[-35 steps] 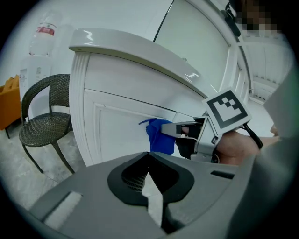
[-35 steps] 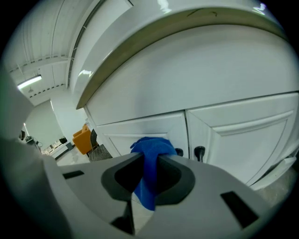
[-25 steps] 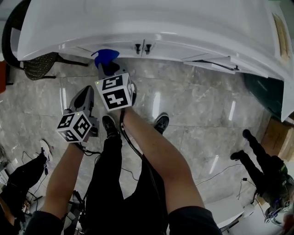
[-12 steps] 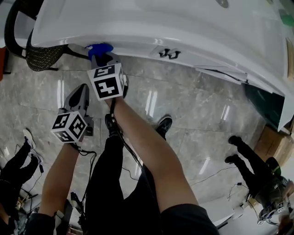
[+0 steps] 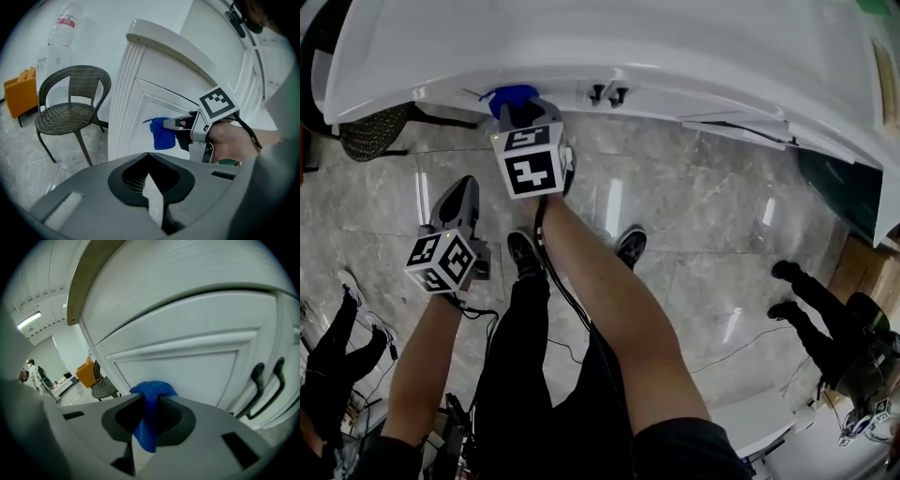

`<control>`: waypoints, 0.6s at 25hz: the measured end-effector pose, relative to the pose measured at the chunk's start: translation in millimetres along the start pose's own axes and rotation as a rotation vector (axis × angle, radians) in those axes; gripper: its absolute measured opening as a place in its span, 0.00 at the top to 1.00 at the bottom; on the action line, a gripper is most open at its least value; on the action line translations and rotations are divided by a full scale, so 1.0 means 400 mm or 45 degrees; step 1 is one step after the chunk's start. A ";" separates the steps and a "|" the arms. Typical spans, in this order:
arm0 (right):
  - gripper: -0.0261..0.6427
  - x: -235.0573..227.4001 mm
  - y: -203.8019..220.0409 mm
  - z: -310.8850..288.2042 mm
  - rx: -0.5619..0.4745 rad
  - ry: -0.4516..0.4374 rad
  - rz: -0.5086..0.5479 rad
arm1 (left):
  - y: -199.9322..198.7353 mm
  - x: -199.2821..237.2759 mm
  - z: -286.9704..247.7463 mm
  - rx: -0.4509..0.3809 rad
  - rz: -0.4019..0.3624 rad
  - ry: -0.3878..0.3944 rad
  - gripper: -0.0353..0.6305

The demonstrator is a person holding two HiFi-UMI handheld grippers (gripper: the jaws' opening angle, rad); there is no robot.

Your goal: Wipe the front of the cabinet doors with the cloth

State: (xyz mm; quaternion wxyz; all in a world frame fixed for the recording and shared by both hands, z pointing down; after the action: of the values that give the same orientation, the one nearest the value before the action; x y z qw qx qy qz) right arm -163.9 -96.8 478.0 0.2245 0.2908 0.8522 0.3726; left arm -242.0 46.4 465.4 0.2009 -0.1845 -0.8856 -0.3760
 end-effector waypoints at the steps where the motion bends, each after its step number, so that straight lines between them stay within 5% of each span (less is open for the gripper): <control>1: 0.87 -0.022 0.005 0.015 -0.012 0.016 0.004 | 0.008 -0.024 -0.011 0.002 -0.001 0.009 0.95; 9: 0.87 -0.174 0.068 0.128 -0.035 0.142 -0.048 | 0.069 -0.171 -0.060 0.039 -0.065 0.061 0.95; 15: 0.87 -0.145 0.113 0.164 -0.056 0.128 -0.032 | 0.097 -0.180 -0.065 0.040 -0.035 0.049 0.95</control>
State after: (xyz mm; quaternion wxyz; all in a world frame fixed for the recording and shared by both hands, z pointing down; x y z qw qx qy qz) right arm -67.4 -76.9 481.5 0.1923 0.2558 0.8576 0.4027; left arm -156.6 39.9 469.5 0.2156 -0.1617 -0.8898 -0.3682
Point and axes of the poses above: the fingertips, and each gripper's own axes: z backward along the fingers, x to its left, y out of its underside, the point moved 2 cm from there along z, backward along the fingers, and after that the axes turned 13 degrees about z, right-handed, at the moved point
